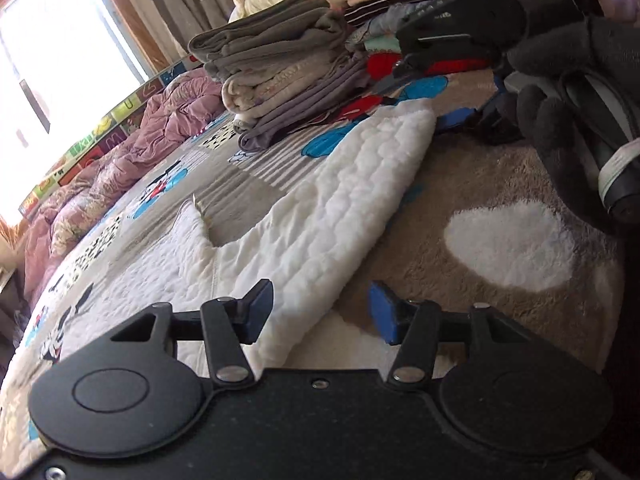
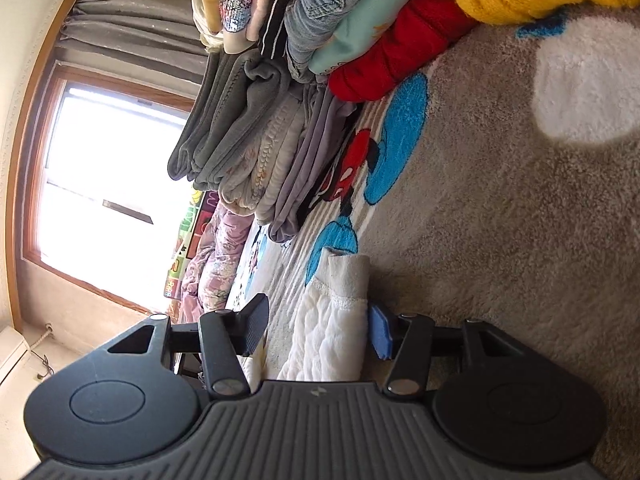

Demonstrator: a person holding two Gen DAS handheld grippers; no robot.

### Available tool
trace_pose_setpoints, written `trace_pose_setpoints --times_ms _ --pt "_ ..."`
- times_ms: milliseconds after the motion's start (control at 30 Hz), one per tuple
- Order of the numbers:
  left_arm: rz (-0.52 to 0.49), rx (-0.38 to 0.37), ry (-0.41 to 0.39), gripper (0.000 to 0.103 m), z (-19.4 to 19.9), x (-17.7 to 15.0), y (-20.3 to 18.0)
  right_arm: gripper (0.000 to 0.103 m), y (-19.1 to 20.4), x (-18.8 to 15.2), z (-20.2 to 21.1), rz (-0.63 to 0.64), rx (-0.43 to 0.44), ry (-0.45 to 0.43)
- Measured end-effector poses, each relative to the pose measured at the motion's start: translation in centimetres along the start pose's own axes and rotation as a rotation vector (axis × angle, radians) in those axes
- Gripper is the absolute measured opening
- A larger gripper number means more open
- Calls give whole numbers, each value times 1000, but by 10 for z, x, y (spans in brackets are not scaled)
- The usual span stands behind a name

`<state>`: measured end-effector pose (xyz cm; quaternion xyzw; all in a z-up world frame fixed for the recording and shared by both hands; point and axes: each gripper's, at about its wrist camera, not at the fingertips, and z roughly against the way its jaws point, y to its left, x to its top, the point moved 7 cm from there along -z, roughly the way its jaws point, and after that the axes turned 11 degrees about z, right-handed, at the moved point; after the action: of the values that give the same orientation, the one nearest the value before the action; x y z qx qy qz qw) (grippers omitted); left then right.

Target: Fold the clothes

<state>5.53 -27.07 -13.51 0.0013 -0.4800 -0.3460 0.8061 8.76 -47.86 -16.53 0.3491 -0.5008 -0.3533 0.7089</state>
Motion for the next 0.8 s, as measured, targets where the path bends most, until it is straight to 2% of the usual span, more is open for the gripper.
trace_pose_setpoints --times_ms 133,267,333,367,433,467,533,633,700,800 --pt "-93 31 -6 51 -26 20 -21 53 -5 6 0 -55 45 4" --pt "-126 34 -10 49 -47 38 -29 54 -14 14 1 -171 146 13" --pt "-128 32 -8 44 -59 48 -30 56 -16 17 1 -213 187 4" --pt "-119 32 -3 37 -63 52 -29 56 -16 18 2 -222 198 -4" --pt "-84 30 11 17 -70 60 -25 56 -16 19 3 -239 219 -23" --pt "-32 27 21 10 -70 65 -18 56 -15 21 5 -238 229 -40" --pt "114 -6 7 9 -58 75 4 58 -10 26 10 -218 255 -70" --pt "412 -79 -36 9 -29 87 57 64 7 31 15 -154 322 -90" --pt "582 -118 -74 9 -8 87 95 71 26 29 17 -68 354 -82" --pt "779 -155 -117 9 20 81 146 71 62 14 17 82 419 -33"
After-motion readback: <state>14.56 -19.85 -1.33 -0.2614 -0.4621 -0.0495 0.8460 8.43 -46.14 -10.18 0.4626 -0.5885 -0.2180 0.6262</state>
